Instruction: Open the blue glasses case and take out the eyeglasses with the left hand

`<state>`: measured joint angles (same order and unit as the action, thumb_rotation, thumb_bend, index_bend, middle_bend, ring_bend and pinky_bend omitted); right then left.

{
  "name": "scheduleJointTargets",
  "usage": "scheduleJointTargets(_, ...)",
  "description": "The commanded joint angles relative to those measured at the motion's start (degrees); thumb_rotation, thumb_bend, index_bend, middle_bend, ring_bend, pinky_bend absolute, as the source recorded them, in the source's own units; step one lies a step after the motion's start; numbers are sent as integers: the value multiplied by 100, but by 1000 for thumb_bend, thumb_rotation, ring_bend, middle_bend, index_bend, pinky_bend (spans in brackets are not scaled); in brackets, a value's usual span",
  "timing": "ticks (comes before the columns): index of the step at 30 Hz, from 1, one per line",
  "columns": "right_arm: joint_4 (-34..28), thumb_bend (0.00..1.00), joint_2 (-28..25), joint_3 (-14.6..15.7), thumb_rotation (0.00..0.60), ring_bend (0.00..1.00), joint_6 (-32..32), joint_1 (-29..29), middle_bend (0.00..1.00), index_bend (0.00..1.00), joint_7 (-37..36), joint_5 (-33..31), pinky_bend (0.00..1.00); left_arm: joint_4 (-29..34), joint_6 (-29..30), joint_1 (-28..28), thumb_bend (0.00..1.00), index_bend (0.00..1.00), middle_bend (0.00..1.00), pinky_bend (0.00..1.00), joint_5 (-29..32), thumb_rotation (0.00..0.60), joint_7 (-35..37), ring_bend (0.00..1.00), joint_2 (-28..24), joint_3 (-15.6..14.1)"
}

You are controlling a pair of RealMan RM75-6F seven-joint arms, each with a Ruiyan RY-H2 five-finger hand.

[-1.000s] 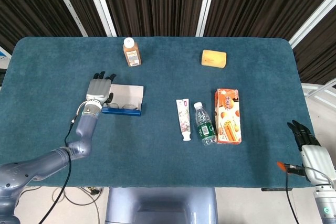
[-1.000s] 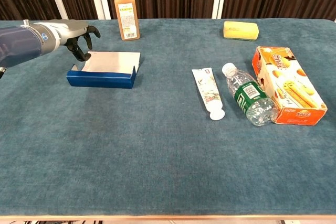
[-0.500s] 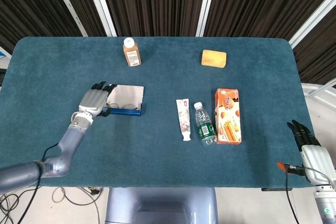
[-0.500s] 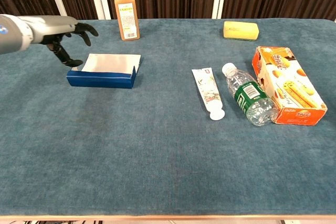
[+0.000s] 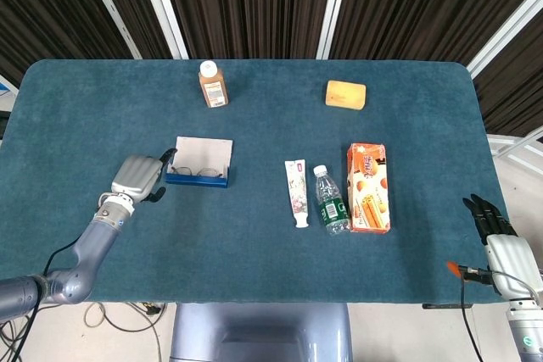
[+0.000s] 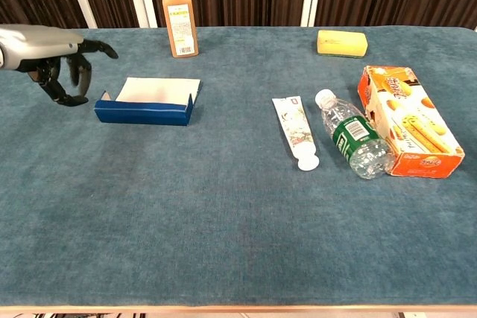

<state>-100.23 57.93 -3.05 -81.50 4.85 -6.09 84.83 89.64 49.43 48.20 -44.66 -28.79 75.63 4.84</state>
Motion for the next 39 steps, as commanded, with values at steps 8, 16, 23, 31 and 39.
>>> scheduleJointTargets(8, -13, 155, -5, -10, 600, 0, 19, 4, 0, 0, -4, -35, 186, -173, -487, 380, 349, 140, 892, 887, 706, 600, -342, 751, 144, -202)
scheduleJointTargets(16, -14, 156, -9, -8, 600, 0, 17, 3, 0, 0, -16, -24, 186, -115, -469, 456, 350, 191, 915, 896, 937, 600, -422, 768, 85, -369)
scheduleJointTargets(23, -25, 156, -15, -2, 600, 0, 16, 2, 0, 0, -4, -12, 186, 56, -446, 517, 349, 221, 932, 907, 1171, 600, -545, 783, -59, -563)
scheduleJointTargets(31, -29, 155, -19, 0, 600, 0, 4, -5, 0, 0, -11, -3, 186, 527, -438, 559, 349, 257, 951, 915, 1269, 600, -608, 799, -324, -777)
scheduleJointTargets(39, -34, 156, -24, 3, 600, 0, 7, -1, 0, 0, -25, 13, 186, 1356, -537, 666, 349, 291, 952, 914, 1130, 600, -669, 801, -742, -994)
